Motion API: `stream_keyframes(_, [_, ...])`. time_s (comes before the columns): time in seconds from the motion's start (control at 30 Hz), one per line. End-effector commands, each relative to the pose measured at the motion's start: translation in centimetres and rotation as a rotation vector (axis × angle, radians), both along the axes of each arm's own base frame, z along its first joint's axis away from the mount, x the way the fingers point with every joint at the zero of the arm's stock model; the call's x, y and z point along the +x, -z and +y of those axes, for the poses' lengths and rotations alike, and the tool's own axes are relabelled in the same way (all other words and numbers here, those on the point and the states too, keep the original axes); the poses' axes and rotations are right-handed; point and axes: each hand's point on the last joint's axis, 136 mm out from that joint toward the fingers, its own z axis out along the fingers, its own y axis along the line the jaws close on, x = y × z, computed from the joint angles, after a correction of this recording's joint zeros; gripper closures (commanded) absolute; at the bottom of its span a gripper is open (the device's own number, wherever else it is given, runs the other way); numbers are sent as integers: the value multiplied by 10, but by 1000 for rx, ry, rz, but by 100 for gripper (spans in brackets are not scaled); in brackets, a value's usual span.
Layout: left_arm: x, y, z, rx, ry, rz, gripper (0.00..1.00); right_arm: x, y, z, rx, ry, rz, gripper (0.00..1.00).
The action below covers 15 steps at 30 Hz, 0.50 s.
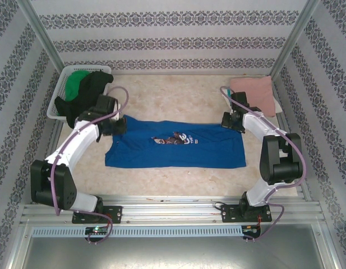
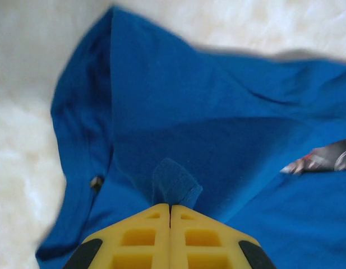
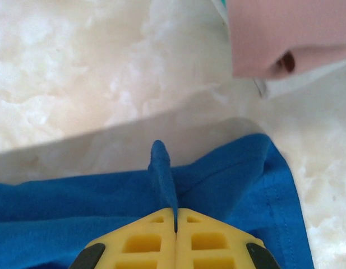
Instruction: Fold and stack the t-shirts
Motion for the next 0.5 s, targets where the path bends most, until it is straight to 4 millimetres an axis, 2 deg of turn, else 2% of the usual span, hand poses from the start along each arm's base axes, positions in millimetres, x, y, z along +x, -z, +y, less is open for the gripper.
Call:
stream_keyframes(0.0, [-5, 9, 4, 3, -37, -4, 100, -14, 3, -9, -62, 9, 29, 97])
stream_keyframes(0.07, [-1, 7, 5, 13, -35, -6, 100, -21, 9, -9, -61, 19, 53, 97])
stream_keyframes(0.17, [10, -7, 2, 19, -11, -14, 100, -31, 14, -14, -71, 49, 73, 95])
stream_keyframes(0.23, [21, -25, 3, 39, -3, -37, 100, -37, 16, -18, -76, 75, 83, 83])
stream_keyframes(0.3, [29, -40, -1, 27, 10, -68, 100, -41, 17, -15, -44, 82, 98, 82])
stream_keyframes(0.33, [31, -45, -3, 14, 14, -83, 100, -43, 15, -11, -15, 85, 97, 78])
stream_keyframes(0.4, [31, -44, -6, 3, 18, -87, 100, -47, 12, -2, 41, 78, 85, 65])
stream_keyframes(0.47, [28, -35, -5, 3, 15, -74, 100, -50, 7, 0, 71, 93, 61, 61])
